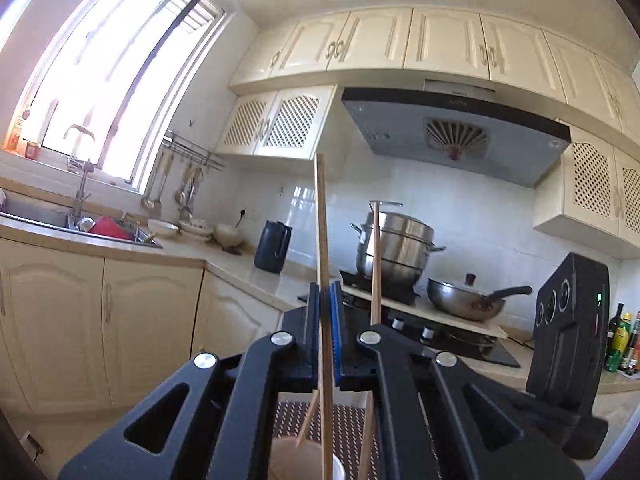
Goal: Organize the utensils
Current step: 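Lower both chopsticks into the cup and open both grippers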
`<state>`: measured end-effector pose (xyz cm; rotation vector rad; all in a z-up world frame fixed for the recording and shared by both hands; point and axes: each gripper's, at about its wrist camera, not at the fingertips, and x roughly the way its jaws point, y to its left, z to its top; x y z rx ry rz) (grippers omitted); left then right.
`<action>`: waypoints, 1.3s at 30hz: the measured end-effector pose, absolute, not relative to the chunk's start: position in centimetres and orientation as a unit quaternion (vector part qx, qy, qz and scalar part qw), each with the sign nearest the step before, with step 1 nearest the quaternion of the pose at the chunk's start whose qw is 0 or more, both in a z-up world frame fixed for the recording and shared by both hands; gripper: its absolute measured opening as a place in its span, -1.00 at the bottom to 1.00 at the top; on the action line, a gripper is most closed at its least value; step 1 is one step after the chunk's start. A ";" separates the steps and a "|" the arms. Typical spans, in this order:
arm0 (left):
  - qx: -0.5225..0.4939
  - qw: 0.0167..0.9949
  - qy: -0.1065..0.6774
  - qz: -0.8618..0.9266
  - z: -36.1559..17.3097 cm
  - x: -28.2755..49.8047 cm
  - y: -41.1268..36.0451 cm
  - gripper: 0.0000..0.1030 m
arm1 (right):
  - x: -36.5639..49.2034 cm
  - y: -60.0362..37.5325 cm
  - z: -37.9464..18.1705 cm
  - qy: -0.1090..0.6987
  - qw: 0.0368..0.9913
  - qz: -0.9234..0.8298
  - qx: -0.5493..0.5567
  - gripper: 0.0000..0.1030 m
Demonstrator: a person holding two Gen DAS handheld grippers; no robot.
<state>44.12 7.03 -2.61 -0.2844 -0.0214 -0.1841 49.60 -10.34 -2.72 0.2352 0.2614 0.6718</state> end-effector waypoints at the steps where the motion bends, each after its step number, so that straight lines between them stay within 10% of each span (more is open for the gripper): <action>1: -0.145 0.985 -0.012 -0.094 -2.5 44.5 7.3 -0.91 | 50.4 -10.1 -3.0 0.125 0.930 0.326 0.116 -0.89; 35: -0.096 0.983 0.133 -0.085 -10.5 43.5 7.3 -0.89 | 45.5 -10.1 -10.3 0.189 0.942 0.276 0.016 -0.87; 39: -0.087 0.982 0.141 -0.087 -10.1 42.9 7.2 -0.26 | 45.0 -10.1 -10.2 0.194 0.944 0.267 0.018 -0.83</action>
